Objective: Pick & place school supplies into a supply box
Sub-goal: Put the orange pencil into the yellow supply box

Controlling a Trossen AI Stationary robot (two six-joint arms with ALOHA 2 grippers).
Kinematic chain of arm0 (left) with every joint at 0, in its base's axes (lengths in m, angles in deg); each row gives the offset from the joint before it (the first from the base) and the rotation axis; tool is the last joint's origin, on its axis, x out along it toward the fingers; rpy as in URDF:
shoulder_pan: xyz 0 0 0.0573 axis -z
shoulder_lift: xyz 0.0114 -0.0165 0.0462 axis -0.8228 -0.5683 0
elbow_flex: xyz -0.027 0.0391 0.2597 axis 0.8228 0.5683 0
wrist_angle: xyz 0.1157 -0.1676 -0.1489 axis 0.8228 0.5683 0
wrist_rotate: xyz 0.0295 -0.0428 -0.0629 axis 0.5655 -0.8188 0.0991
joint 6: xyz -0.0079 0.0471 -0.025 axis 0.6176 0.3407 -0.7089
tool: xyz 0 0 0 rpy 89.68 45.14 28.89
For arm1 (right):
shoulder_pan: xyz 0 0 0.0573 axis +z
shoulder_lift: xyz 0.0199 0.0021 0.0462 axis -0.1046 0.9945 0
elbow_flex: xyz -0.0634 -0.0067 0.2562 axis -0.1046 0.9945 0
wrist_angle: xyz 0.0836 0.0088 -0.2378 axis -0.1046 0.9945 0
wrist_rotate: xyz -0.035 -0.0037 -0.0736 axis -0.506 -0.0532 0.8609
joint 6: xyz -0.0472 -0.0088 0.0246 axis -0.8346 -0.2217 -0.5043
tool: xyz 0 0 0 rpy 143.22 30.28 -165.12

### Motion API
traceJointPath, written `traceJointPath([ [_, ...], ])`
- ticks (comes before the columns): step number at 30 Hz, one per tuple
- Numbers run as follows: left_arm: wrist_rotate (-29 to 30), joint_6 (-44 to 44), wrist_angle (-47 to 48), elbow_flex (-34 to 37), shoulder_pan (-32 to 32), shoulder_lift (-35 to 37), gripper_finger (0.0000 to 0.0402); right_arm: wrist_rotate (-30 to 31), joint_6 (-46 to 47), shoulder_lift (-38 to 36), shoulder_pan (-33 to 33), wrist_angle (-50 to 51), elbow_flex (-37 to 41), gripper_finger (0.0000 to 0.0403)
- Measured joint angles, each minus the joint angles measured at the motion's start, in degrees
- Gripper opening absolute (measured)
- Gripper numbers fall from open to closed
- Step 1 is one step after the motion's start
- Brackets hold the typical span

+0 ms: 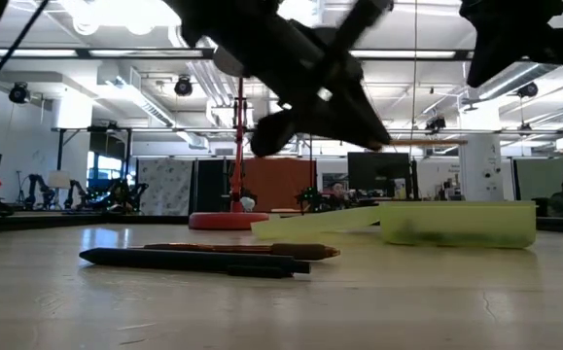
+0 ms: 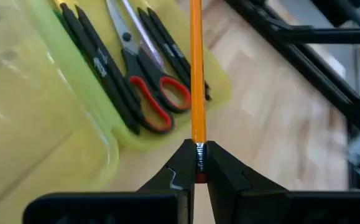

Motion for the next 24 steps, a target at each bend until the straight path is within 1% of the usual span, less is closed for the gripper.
traceJointPath([
  [3, -0.30, -1.37, 2.65, -4.07, -1.13, -2.84, 0.0008, 0.00, 2.91, -0.46, 0.71, 5.70, -1.27, 0.0013],
  [5, -0.36, -2.76, 2.01, -6.17, -1.96, -4.24, 0.0008, 0.30, 4.25, -0.80, 1.29, 10.01, -2.67, 0.0013],
  [10, -3.07, -5.61, 2.53, -7.92, -4.29, -6.26, 0.0008, 0.55, 3.95, -0.85, 1.89, 15.36, -4.74, 0.0013],
  [13, -3.35, -7.70, 3.59, -7.75, -5.07, -7.04, 0.0007, 1.52, 1.89, -0.92, 1.89, 15.03, -5.17, 0.0013],
  [20, -6.72, -8.79, 3.79, -8.01, -5.44, -8.83, 0.0015, 2.48, 0.15, -0.99, 1.89, 15.15, -3.80, 0.0013],
  [24, -6.25, -9.07, 3.62, -8.06, -6.09, -9.48, 0.0023, 2.67, -0.26, -0.85, 1.86, 15.17, -3.23, 0.0013],
])
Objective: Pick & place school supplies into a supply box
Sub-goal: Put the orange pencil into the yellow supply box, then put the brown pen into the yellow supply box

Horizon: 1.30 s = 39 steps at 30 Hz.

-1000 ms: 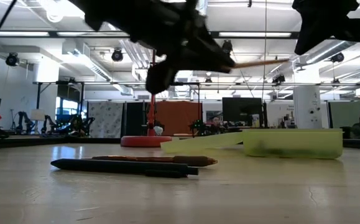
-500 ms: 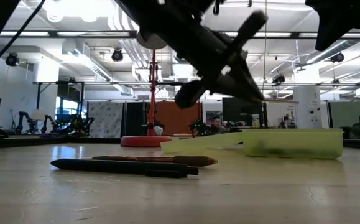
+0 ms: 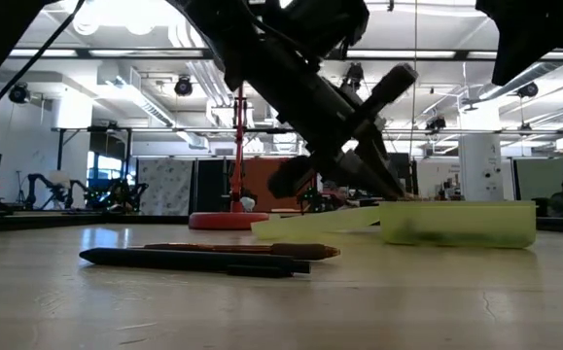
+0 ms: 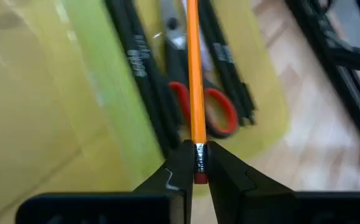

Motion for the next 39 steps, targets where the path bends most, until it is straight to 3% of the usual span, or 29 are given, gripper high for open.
traceJointPath([
  [7, 0.22, -0.07, -2.68, 0.00, -2.29, -0.15, 0.0028, 0.02, 0.02, 0.02, 0.00, -0.06, 0.23, 0.0013],
  [15, -5.17, 0.29, -6.26, 0.00, -2.44, -0.49, 0.0053, 0.58, 0.19, 0.04, 0.00, -0.14, 0.27, 0.0013],
  [20, -6.70, 0.80, 1.19, -0.02, -2.38, -0.36, 0.0088, 0.85, 0.21, 0.06, 0.00, -0.22, 0.34, 0.0013],
  [23, -7.04, 5.65, 10.22, -0.02, -2.15, 1.85, 0.0094, 0.60, -0.40, 0.05, 0.00, -0.60, 0.34, 0.0013],
  [27, -0.10, 15.62, 19.48, 0.09, 1.25, 7.54, 0.0095, -3.55, -7.84, 0.91, -0.05, -5.49, 0.59, 0.0013],
  [32, 9.43, 25.68, 23.10, 0.48, 6.06, 15.57, 0.0095, -5.75, -14.54, 5.11, -0.04, -11.38, 1.02, 0.0013],
  [35, 13.53, 26.41, 28.25, 2.12, 8.00, 19.93, 0.0095, -9.97, -21.41, 9.18, -0.85, -19.85, 1.22, 0.0013],
  [39, 20.19, 20.95, 34.43, 10.02, 10.75, 27.33, 0.0095, -22.45, -37.71, 17.58, -1.50, -36.47, 1.03, 0.0013],
])
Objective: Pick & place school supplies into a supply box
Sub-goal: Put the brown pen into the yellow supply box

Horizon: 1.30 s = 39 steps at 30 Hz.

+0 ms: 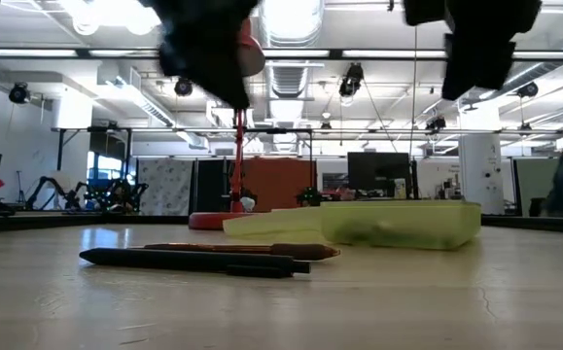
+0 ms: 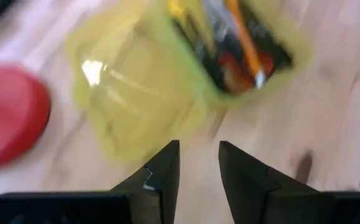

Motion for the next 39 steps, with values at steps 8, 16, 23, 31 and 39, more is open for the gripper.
traceJointPath([
  [8, 0.63, -16.39, -9.98, 24.11, 8.23, 22.77, 0.0096, -6.97, -23.38, 20.08, 2.50, -5.78, -11.78, 0.0017],
  [16, 1.43, -20.91, -24.10, 39.36, 12.23, 34.09, 0.0096, -7.85, -34.23, 37.77, 0.88, 4.69, -27.50, 0.0110],
  [23, 1.31, -20.59, -24.37, 43.44, 15.63, 37.05, 0.0096, -3.86, -34.25, 40.03, 0.28, 4.72, -34.14, 0.0200],
  [31, 1.26, -20.53, -24.38, 45.17, 16.24, 37.29, 0.0096, -2.36, -30.86, 44.86, -1.76, 0.21, -34.72, 0.0225],
  [39, 1.06, -18.05, -23.26, 44.80, 16.24, 37.29, 0.0096, -2.45, -30.35, 50.04, -4.07, 0.69, -38.61, 0.0194],
])
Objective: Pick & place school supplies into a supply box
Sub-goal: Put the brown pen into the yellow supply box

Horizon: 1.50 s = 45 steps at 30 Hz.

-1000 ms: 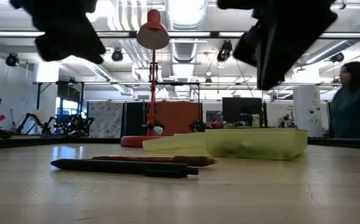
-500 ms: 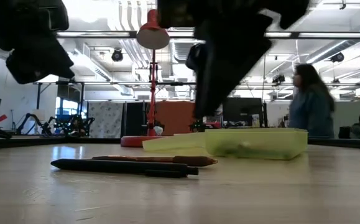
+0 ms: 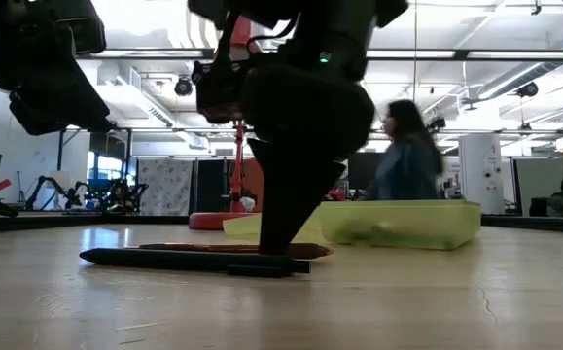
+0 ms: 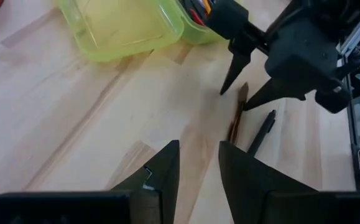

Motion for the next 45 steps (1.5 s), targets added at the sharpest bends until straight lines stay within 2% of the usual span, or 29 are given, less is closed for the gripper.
traceJointPath([
  [3, -0.42, 0.00, 0.38, 0.02, 0.08, 0.00, 0.0096, -2.31, -0.07, 1.47, -0.21, 1.16, -1.36, 0.0160],
  [12, -0.79, -0.05, 0.58, 0.02, 0.13, 0.00, 0.0096, -0.96, 0.56, 2.24, 0.70, 4.32, -2.20, 0.0024],
  [15, -1.12, -0.06, 0.58, 0.02, 0.13, 0.00, 0.0096, 0.87, 3.98, 0.35, 0.09, 9.66, -3.72, 0.0022],
  [18, -1.28, -0.06, 0.39, 0.02, 0.13, 0.00, 0.0096, 7.91, 8.30, -3.32, -0.68, 11.63, -4.86, 0.0021],
  [23, -1.37, 4.01, -2.10, 0.07, 0.13, -0.28, 0.0096, 18.47, 18.06, -17.28, -1.39, 19.35, -2.50, 0.0020],
  [26, -1.50, 7.67, -4.78, 0.07, 0.04, -0.66, 0.0096, 19.82, 28.55, -23.22, -1.82, 24.83, 3.57, 0.0020],
  [29, -1.50, 8.97, -6.71, -0.04, -0.45, -1.21, 0.0096, 16.49, 45.85, -30.89, -3.45, 26.36, 12.80, 0.0019],
  [31, -1.49, 7.86, -6.62, -0.11, -0.92, -1.59, 0.0096, 14.23, 58.51, -36.05, -4.05, 21.14, 19.81, 0.0020],
  [35, -1.50, 3.75, -6.68, -0.33, -2.04, -2.74, 0.0096, 13.86, 77.16, -41.36, -2.89, 1.83, 33.63, 0.0028],
  [39, -1.50, 2.49, -6.99, -0.33, -2.16, -3.73, 0.0096, 13.96, 91.74, -40.18, -1.66, -11.35, 41.70, 0.0031],
  [42, -1.84, 2.25, -7.67, -0.34, -2.16, -4.07, 0.0096, 17.13, 106.65, -36.75, 0.26, -8.93, 43.26, 0.0037],
  [45, -1.96, 2.01, -7.62, -0.55, -2.16, -4.07, 0.0096, 17.34, 109.46, -35.03, 0.57, -9.02, 42.49, 0.0053],
])
